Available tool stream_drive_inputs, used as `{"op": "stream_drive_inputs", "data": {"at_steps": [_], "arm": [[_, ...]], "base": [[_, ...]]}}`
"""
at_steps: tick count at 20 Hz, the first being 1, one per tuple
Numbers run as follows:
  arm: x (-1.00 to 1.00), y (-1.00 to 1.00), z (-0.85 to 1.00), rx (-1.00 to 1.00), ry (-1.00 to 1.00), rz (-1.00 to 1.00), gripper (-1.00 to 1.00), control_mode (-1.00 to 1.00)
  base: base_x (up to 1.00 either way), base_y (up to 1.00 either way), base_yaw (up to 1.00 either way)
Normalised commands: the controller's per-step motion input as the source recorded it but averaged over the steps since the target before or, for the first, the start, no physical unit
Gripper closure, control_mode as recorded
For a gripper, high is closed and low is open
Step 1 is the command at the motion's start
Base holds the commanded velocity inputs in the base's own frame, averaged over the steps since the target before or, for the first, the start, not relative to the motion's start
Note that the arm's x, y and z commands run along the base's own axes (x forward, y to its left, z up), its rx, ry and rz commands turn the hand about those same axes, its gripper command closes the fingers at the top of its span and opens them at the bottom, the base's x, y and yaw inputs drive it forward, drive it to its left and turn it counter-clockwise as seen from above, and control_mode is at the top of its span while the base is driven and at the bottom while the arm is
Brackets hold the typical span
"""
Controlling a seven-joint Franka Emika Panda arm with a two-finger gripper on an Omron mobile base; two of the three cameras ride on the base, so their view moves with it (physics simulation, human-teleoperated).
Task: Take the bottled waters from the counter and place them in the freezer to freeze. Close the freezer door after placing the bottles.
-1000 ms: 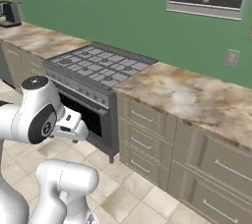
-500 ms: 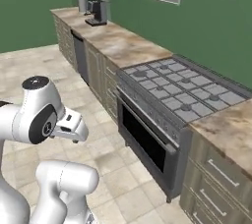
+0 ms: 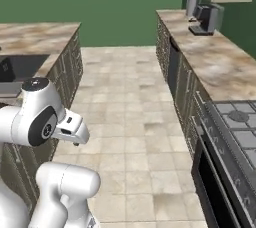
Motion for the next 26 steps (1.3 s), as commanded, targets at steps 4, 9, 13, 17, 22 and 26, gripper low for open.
{"op": "stream_drive_inputs", "data": {"at_steps": [4, 9, 13, 17, 22, 26], "arm": [[0.0, 0.0, 0.0, 0.0, 0.0, 0.0, -1.0, 1.0], [0.0, 0.0, 0.0, 0.0, 0.0, 0.0, -1.0, 1.0], [0.0, 0.0, 0.0, 0.0, 0.0, 0.0, -1.0, 1.0], [0.0, 0.0, 0.0, 0.0, 0.0, 0.0, -1.0, 1.0], [0.0, 0.0, 0.0, 0.0, 0.0, 0.0, -1.0, 1.0], [0.0, 0.0, 0.0, 0.0, 0.0, 0.0, -1.0, 1.0]], "base": [[0.72, -0.11, 0.71], [0.36, -0.42, 0.64], [0.11, -0.46, 0.57], [0.16, -0.4, 0.61], [0.46, -0.03, 0.6], [0.58, -0.1, 0.6]]}}
